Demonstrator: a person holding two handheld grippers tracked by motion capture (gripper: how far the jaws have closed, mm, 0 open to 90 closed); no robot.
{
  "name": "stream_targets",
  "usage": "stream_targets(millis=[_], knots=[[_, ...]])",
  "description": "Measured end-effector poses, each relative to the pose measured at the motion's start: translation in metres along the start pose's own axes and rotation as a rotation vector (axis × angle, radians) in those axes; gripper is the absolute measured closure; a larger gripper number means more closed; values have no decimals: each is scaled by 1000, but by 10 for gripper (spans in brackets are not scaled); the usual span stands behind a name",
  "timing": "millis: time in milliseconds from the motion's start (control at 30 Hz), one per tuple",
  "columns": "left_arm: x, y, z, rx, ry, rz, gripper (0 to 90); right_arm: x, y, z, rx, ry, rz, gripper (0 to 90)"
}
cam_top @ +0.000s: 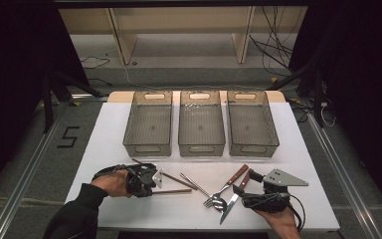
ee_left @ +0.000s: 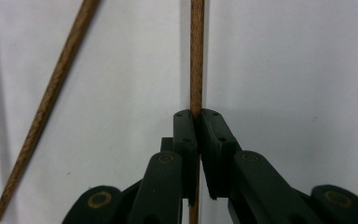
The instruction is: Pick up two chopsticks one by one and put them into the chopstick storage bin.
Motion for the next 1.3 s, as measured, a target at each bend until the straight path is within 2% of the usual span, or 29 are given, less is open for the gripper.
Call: stream_targets(millis=[133,333,467,600,700,900,1100,1300], knots=[[8,-1,3,32,7,-33,843,0,0,0,1,0,-1,238],[24,-1,8,108,41,-89,843,0,0,0,0,-2,-1,238],[37,-1,15,183,75,-148,843,0,0,0,-1,-2,-1,238],[47,-1,25,281,123,-206,843,0,0,0,-1,-2,0,238],[56,-2,37,373,163,-256,843,0,0,0,-2,-3,-5,239],[72,0,59,492,182,-314,843,0,0,0,-4,-1,-3,238],[90,0,85,579,217,-343,843,1,0,0,-6,-1,-6,238],[105,2,112,640,242,-381,843,1,0,0,-6,1,-5,238]])
Point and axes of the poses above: each handheld gripper's, and its own axes: x roughly backward along the jaws, y roughly out of its top, z roughly to its left, the point moved 4 cm from there along -x, roughly forward along the jaws, and after that the axes turned 2 degrees about x, right-handed, at the moved point
